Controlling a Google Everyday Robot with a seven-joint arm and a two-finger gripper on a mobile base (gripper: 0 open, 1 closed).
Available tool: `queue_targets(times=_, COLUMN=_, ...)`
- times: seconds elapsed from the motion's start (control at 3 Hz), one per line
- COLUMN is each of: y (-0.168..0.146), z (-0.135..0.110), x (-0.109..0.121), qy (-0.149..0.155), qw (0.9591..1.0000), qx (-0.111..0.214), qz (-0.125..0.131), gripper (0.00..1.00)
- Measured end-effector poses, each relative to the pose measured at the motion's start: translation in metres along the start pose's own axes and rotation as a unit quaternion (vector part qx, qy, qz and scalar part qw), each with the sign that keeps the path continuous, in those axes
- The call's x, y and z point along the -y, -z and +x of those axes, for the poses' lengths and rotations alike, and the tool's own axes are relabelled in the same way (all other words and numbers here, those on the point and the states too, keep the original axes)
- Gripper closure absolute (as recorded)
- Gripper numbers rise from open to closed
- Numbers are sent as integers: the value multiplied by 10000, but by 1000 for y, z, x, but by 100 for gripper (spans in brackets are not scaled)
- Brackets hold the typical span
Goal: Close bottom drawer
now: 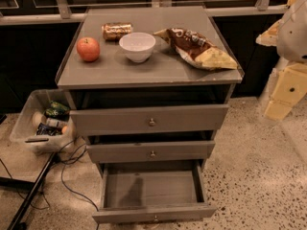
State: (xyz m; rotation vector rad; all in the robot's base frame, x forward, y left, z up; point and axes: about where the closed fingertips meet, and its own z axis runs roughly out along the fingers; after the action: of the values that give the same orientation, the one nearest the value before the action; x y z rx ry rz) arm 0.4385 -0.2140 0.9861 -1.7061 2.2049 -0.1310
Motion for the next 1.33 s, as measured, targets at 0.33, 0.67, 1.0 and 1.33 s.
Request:
queue_targets(times=0.33, y=0, z=0, x=0, qy=0, qw=10000, qx=0, qz=0, gripper=0)
queue_targets(times=0.67, y=-17, z=-2, x=-9, qy=34, qw=9999, qx=53, qz=-141, gripper=0)
queue_targets(times=1.0, y=-57, z=-7, x=-32, qy=163, qw=9986, qx=218, qz=-448, gripper=0)
queue_targets(times=1.33, y=-104, z=-8, x=-58, qy=284, qw=9969, qx=395, qz=-625, gripper=18)
